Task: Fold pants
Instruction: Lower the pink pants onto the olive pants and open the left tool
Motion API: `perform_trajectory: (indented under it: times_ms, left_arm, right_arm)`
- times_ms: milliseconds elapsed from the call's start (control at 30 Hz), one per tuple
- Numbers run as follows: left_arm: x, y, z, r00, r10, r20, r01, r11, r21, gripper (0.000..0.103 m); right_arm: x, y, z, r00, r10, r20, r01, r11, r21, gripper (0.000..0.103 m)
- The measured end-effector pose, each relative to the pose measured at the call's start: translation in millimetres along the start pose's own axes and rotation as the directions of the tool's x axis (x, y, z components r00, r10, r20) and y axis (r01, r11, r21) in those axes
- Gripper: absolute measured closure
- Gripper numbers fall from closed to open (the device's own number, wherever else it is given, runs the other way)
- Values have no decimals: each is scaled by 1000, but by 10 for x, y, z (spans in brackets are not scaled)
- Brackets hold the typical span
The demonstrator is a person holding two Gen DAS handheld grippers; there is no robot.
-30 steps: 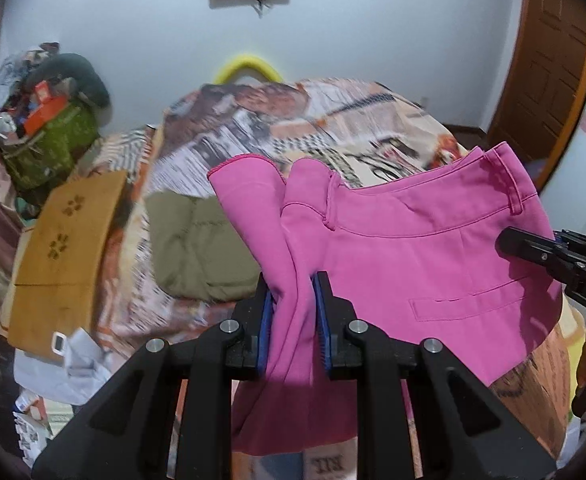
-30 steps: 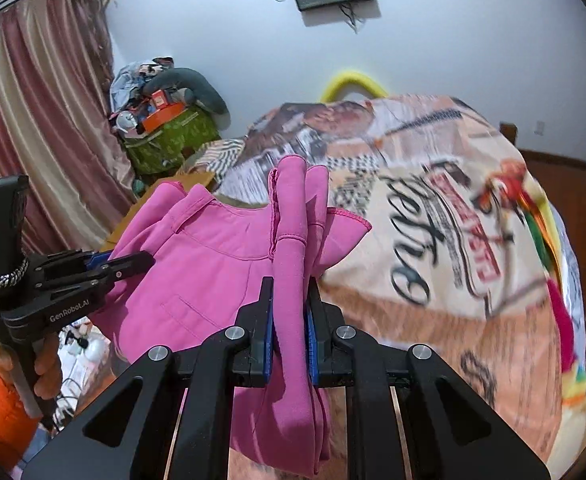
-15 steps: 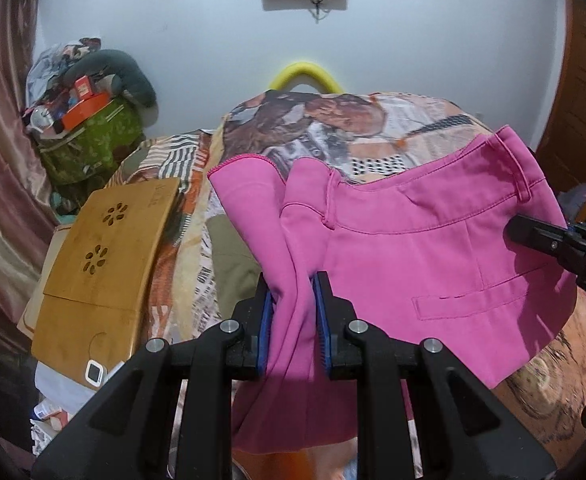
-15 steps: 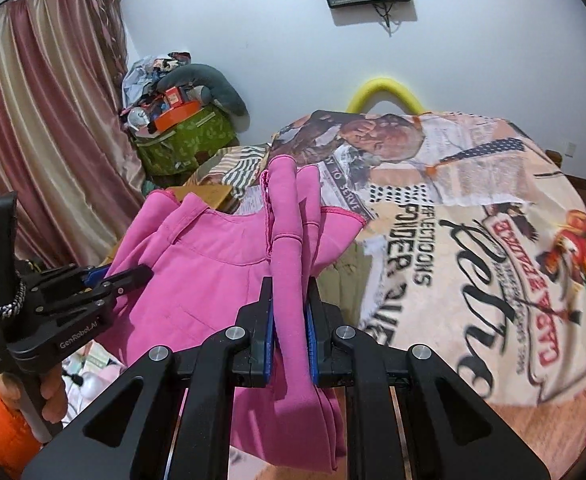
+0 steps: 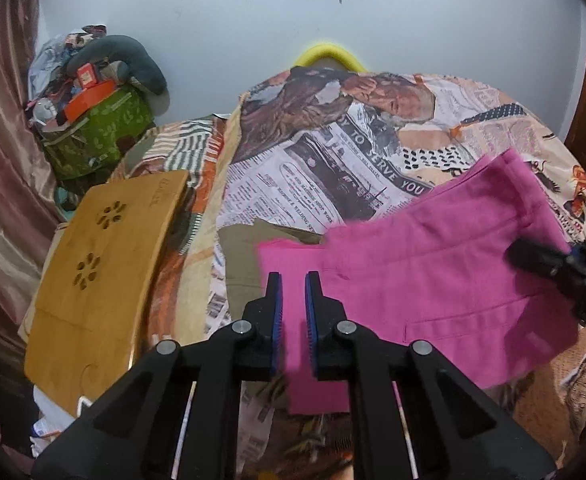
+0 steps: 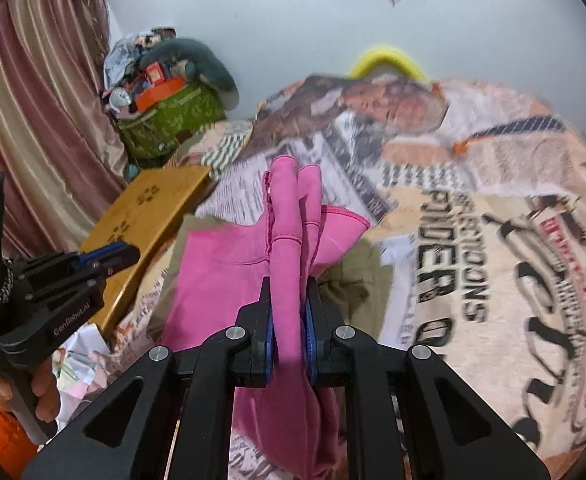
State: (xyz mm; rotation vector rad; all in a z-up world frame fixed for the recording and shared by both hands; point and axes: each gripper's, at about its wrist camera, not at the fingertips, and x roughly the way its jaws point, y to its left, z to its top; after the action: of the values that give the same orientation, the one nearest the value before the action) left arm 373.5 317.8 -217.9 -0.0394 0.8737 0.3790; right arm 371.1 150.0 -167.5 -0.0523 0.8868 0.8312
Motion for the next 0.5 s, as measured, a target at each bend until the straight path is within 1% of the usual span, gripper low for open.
perform_trajectory:
  times_ms: [33,67,133,167,200,267,367,433,500]
  left_arm:
    - [82,-18,-5,1000,4,-9,-3,1000,12,92]
    - [181,-47,-24,1000,18,-24,-18,1000,26,92]
    - [353,-56,-87,997,27,-67,-25,999,27,92]
    - [437,-36,-126,995,8,-96,-7,1000,11,92]
    - [517,9,-168,992,-26,-123,24,1000,-15,92]
    - [606,58,-226,988,-62,-144,55,997,-51,92]
    - [699,79,-301,982,-82,-172,70,994,-79,92]
    - [732,56,-337,979,-77,-187,63,995,-77,91]
    - [739,25,-370,978,-61,-198,50,997,-61,89]
  right_arm:
    - [85,-4,-23,1000,-22,-13,22,1000,-9,92]
    - [184,-11,-65,998,-64,-23,63,998,-31,92]
    - [272,-94,-104,995,-91,-39,90,996,-24,92]
    - [282,-176,-130,994,-95,-44,95,995,0,92]
    - [281,-266,-145,994,-98,-50,99,995,24,92]
    - [295,-415,-176,993,-91,-80,95,994,56,90]
    - [304,-501,-239,989,-107,-106,114,992,57,81]
    - [276,-481,-274,986,-130,-107,135,990,41,76]
    - [244,-447,-307,981,-152,-117,156,987,28,66]
